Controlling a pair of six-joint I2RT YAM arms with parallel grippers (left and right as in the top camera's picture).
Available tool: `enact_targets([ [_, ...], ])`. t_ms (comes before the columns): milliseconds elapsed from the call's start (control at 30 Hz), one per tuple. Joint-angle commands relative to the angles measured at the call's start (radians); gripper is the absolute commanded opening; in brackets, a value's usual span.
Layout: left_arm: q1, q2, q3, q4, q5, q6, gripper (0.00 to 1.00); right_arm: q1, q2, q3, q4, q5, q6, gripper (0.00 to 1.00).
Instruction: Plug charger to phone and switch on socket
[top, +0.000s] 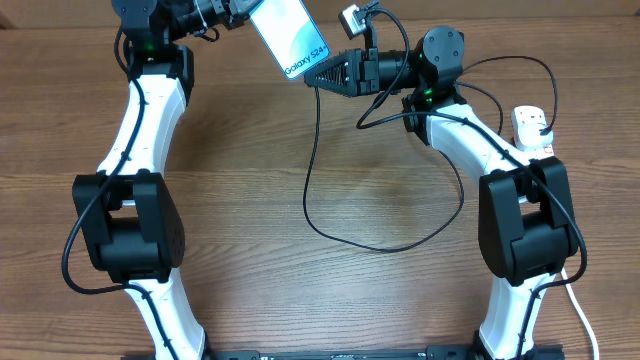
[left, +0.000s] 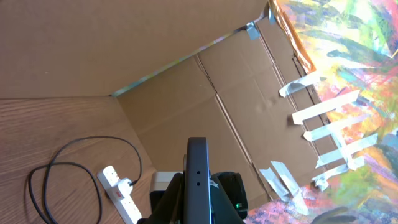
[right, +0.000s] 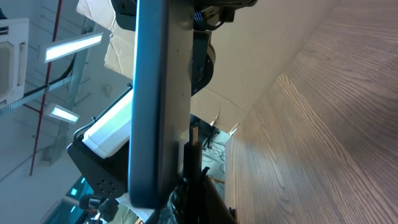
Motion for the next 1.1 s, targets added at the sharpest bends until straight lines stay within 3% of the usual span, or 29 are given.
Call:
enact_targets([
  [0,0.016,-0.014,0.013,0.008,0.000,0.008,0.04,-0.001,0.005,-0.002,0.006,0.002,0.005,0.04],
  [1067,0.049,-0.014,0.013,0.008,-0.050,0.013,0.04,-0.001,0.005,-0.002,0.006,-0.018,0.004,0.04],
])
